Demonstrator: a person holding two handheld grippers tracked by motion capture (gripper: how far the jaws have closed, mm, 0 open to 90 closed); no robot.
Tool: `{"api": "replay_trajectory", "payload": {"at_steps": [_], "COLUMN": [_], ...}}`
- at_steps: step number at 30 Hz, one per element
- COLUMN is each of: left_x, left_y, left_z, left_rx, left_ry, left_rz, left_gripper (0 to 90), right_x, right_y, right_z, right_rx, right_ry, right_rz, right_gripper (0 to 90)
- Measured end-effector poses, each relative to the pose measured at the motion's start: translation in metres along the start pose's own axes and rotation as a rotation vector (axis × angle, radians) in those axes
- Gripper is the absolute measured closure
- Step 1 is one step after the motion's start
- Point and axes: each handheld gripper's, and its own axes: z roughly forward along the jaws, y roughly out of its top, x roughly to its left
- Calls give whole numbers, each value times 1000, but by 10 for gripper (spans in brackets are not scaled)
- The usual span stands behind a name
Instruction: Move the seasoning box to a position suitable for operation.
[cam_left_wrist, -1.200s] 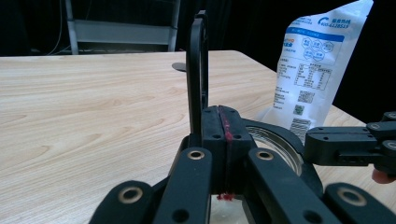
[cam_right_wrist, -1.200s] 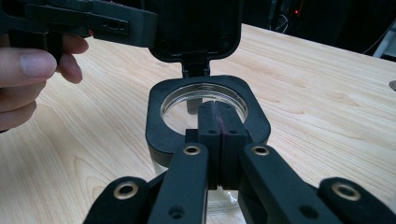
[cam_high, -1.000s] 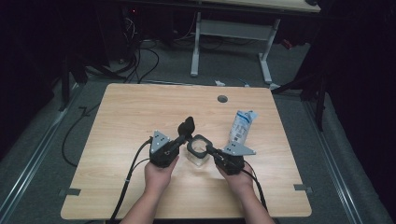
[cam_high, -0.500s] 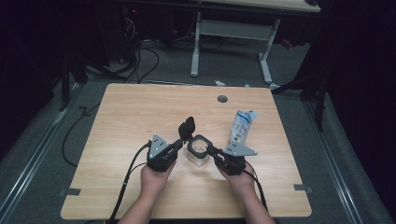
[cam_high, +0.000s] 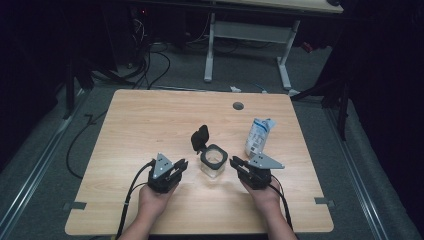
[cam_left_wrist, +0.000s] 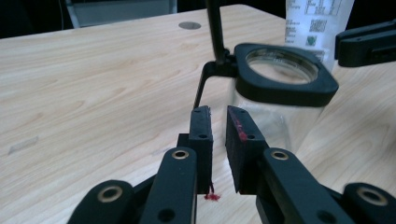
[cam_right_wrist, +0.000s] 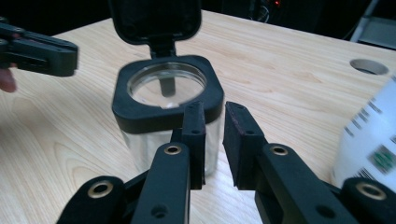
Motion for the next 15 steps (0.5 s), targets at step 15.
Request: {"api": "replay_trajectory", "payload": {"at_steps": [15], "left_x": [31], "left_y": [-25], "left_z": [-22], "left_rx": [96], "left_ry": [31], "left_rz": [67], "left_gripper": [673], "right_x": [-9], "right_y": [-20], "right_z": [-7], "right_rx": [53], "right_ry": [-120], "right_rz": [21], "right_gripper": [676]}}
